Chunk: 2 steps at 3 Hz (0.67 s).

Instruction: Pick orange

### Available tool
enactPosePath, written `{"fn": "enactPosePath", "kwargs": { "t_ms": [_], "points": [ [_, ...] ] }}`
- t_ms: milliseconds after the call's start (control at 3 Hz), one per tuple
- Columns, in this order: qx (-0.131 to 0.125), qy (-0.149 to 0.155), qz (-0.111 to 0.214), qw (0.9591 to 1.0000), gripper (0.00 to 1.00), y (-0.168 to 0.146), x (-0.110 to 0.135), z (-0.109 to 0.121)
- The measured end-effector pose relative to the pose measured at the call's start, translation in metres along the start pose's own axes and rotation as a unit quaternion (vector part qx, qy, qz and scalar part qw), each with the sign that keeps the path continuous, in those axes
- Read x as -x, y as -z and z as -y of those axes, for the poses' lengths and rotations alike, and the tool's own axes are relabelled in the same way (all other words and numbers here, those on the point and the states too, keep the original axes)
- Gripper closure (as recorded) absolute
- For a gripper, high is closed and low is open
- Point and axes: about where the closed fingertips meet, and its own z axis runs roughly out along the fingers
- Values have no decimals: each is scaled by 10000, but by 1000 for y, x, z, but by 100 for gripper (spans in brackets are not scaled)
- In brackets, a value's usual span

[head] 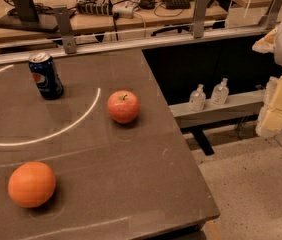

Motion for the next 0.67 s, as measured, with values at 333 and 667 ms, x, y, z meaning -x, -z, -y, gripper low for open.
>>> {"fn": "enactPosePath", "kwargs": {
  "t_ms": [333, 667],
  "points": [
    [-3, 15, 30, 10000, 0, 2, 1, -2],
    [-37, 294, 583, 9979, 0, 36, 20, -32]
  ]
}}
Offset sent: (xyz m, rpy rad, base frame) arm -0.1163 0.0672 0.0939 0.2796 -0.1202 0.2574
